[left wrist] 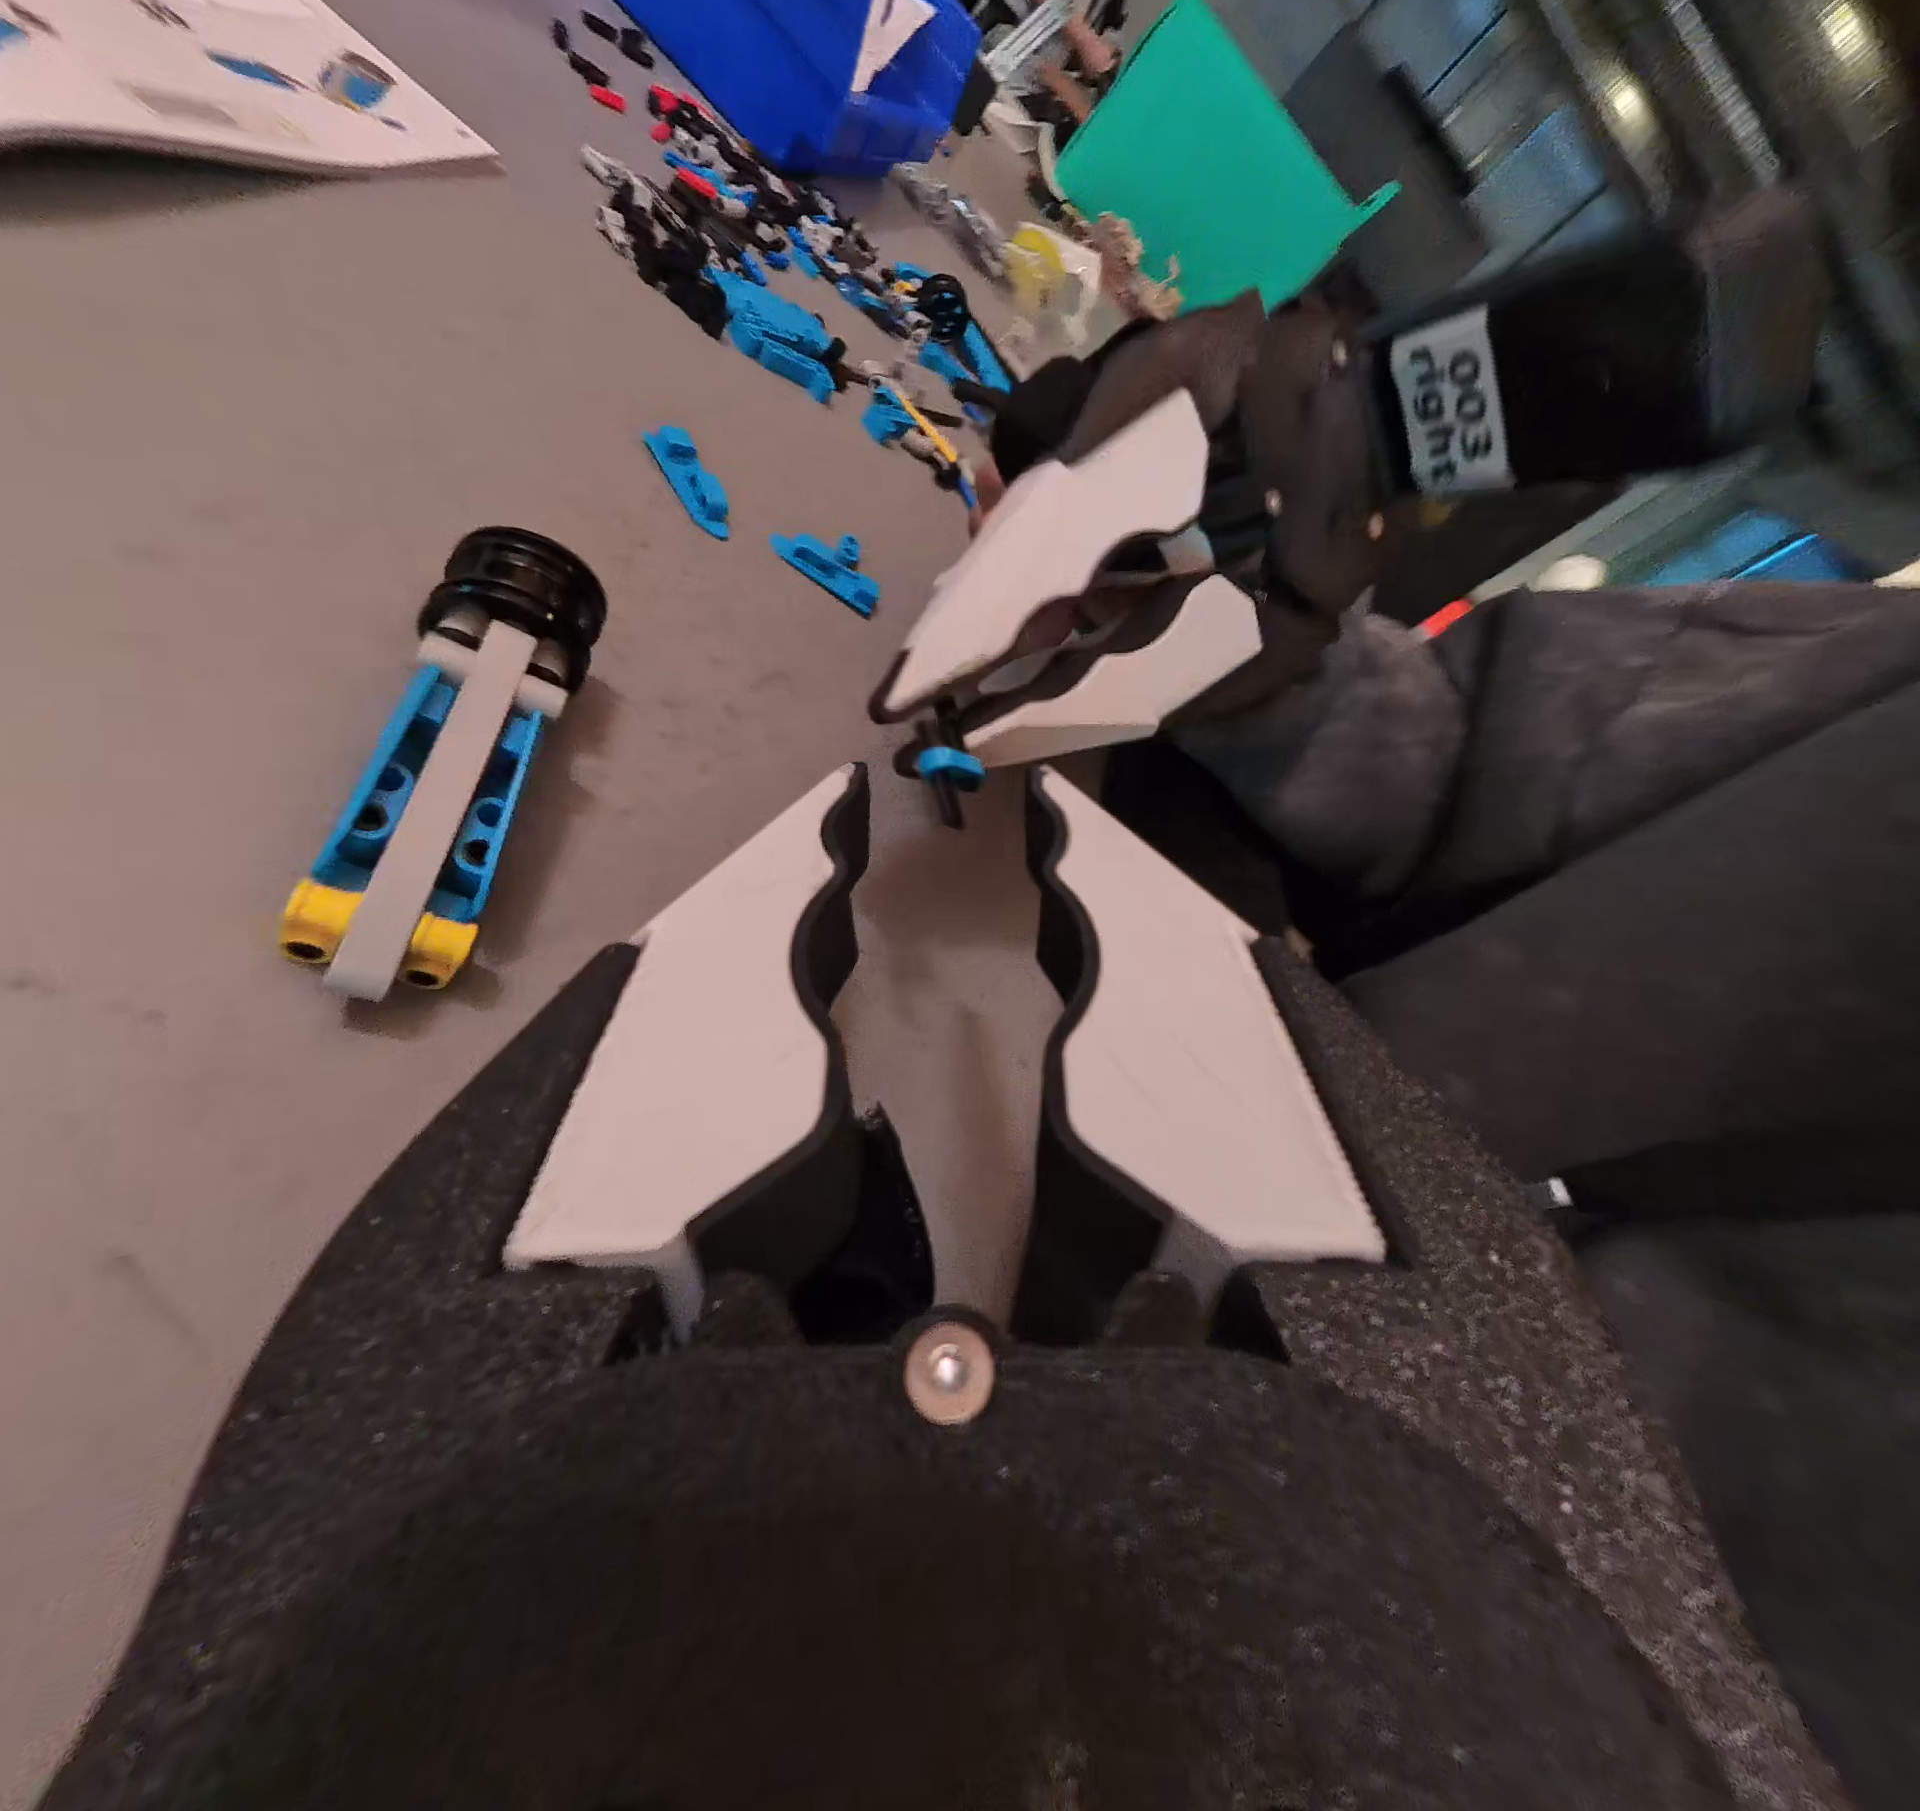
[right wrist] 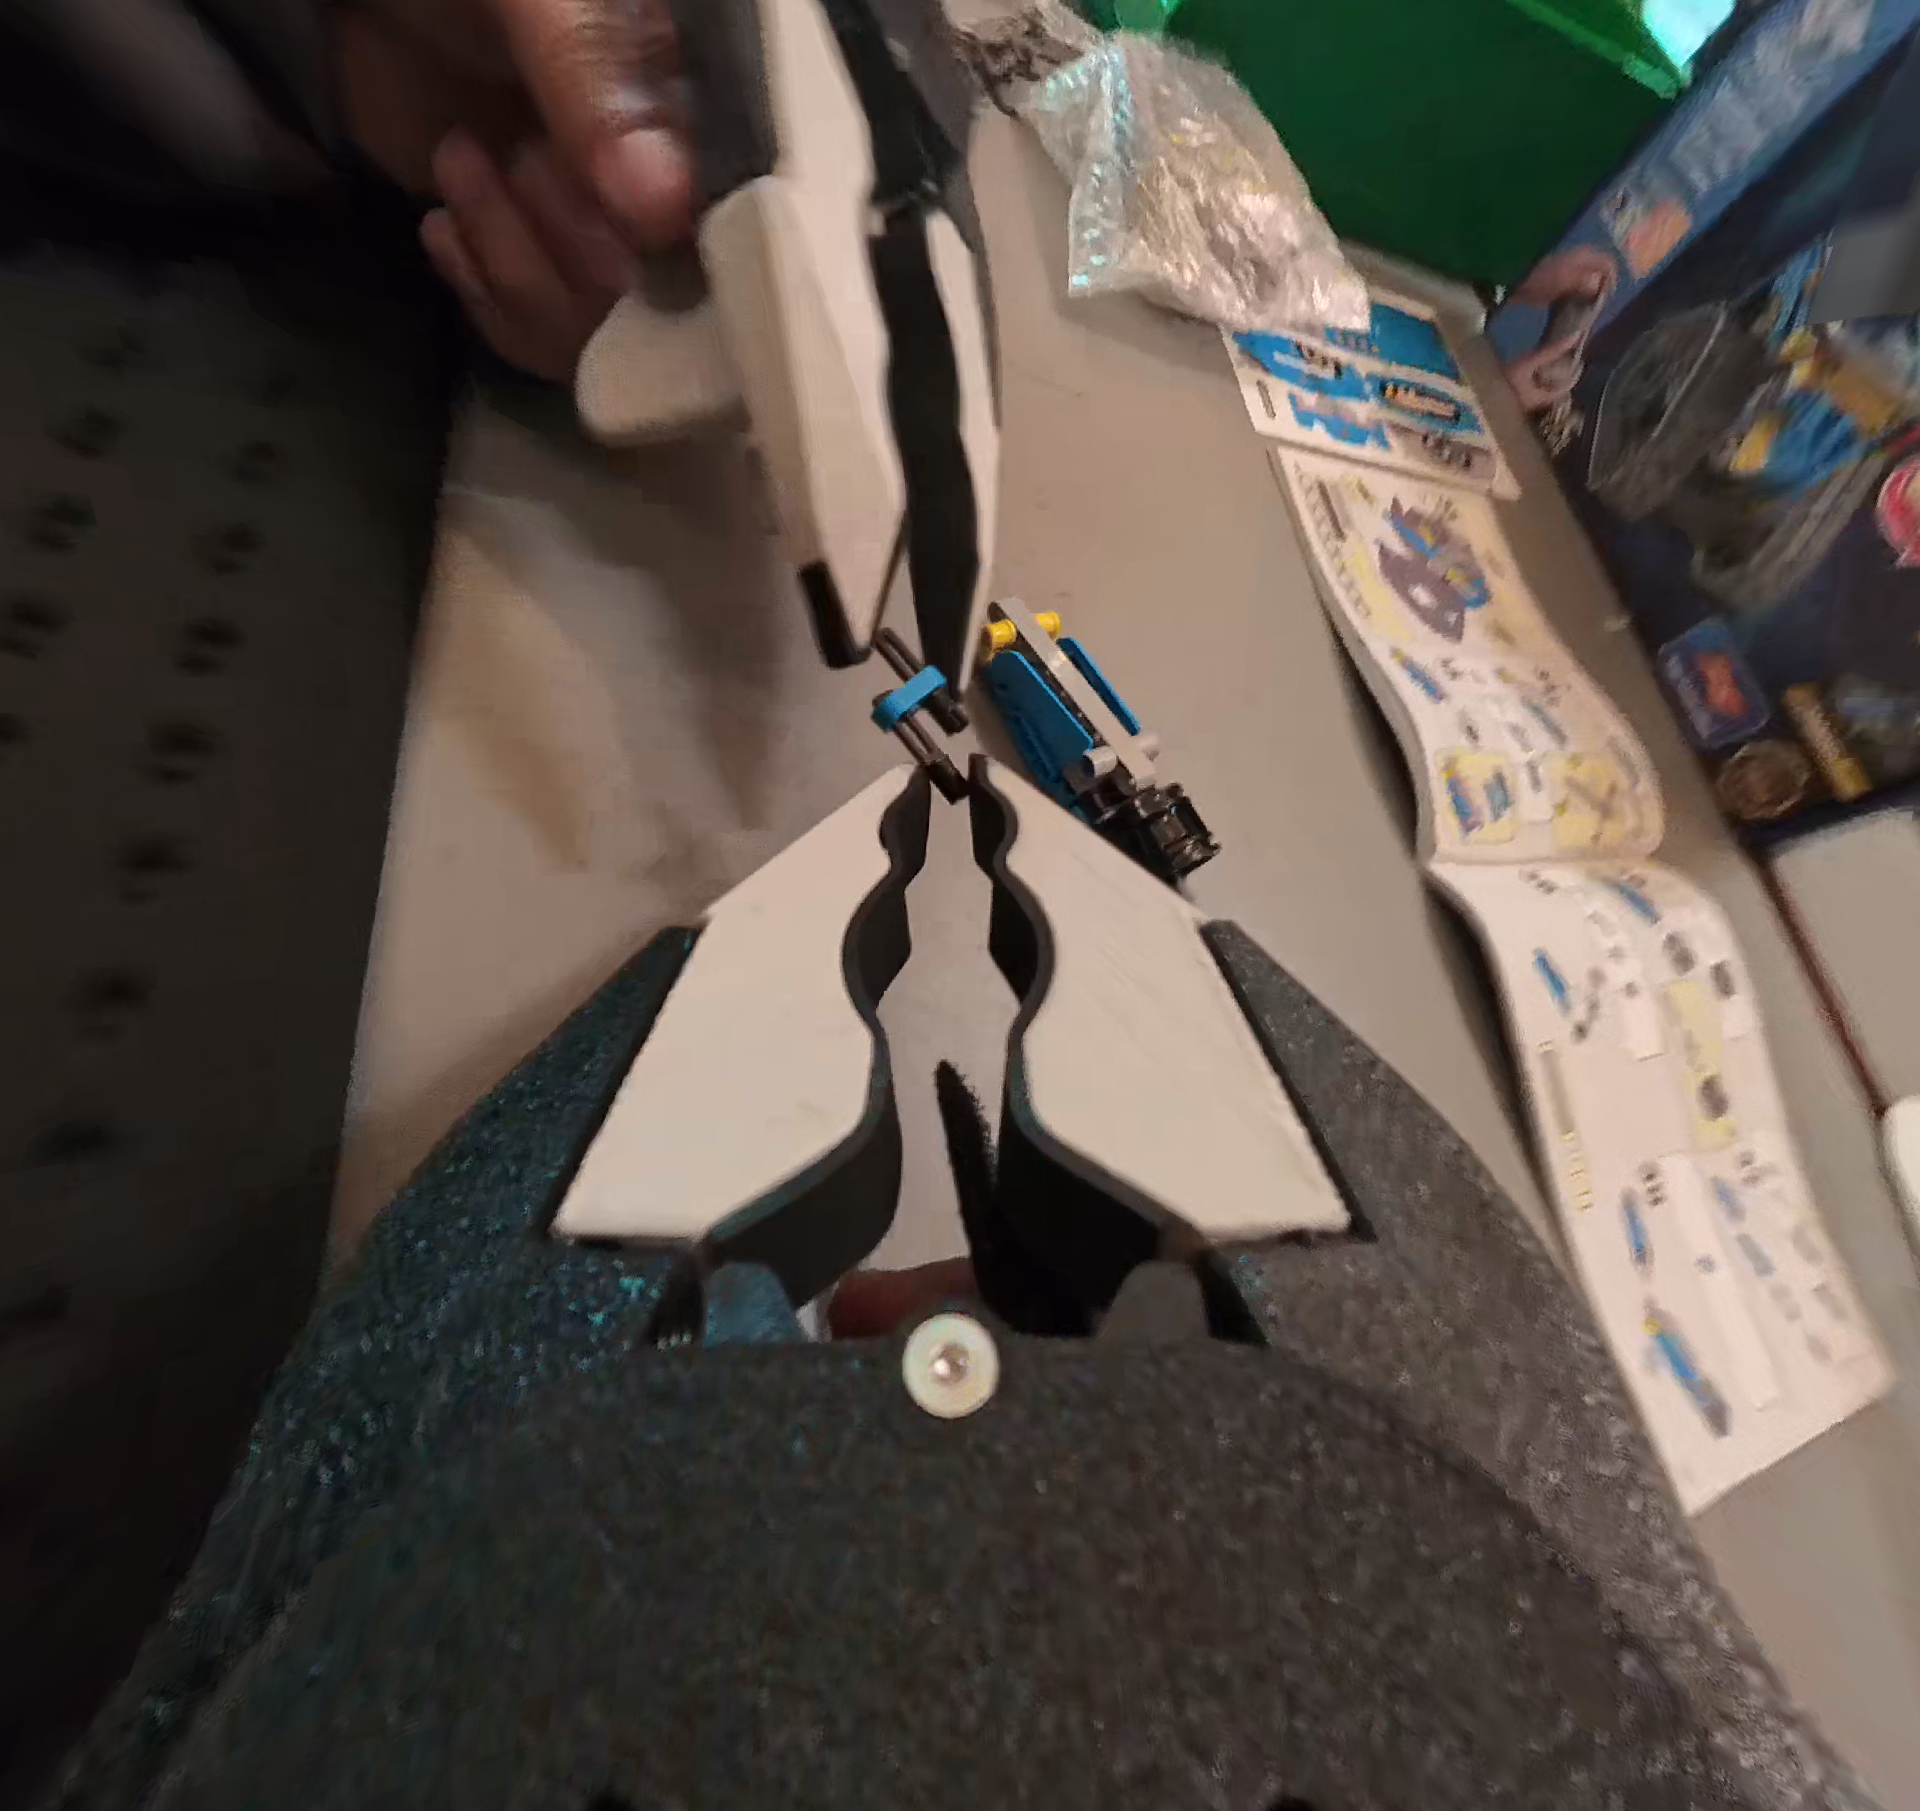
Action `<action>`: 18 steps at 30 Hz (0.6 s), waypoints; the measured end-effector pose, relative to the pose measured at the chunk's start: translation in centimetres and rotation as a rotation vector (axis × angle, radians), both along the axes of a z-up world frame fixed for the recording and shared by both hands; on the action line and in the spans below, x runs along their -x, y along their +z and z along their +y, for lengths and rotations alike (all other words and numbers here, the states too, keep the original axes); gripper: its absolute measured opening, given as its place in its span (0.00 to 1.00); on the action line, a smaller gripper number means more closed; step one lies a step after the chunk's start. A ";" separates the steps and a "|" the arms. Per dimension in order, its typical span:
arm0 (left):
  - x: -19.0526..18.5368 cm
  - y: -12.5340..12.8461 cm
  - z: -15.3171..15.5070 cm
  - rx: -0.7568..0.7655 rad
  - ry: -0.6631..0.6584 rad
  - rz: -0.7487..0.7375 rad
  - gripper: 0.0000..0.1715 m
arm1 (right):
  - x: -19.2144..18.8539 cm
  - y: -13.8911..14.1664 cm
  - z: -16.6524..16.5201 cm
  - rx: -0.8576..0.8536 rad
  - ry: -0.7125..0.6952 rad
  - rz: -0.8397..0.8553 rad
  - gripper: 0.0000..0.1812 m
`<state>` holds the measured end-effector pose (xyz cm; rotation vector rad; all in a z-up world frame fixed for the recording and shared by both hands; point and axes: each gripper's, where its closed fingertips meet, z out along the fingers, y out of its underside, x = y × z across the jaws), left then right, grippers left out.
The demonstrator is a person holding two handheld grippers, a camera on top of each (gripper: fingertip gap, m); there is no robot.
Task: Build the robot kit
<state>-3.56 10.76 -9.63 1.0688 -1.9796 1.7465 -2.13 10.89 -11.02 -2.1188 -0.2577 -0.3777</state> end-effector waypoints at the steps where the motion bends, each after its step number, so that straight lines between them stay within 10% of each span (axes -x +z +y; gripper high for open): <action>1: 0.0 0.1 0.0 0.034 -0.014 0.039 0.18 | 0.3 0.2 -0.1 0.002 0.028 -0.060 0.04; 11: 0.6 -0.2 -1.0 0.033 -0.072 0.066 0.04 | 0.5 0.5 -0.2 0.053 0.060 -0.423 0.04; 18: -2.0 2.1 0.5 0.231 0.132 0.094 0.04 | 0.6 0.7 0.3 -0.063 -0.160 0.107 0.30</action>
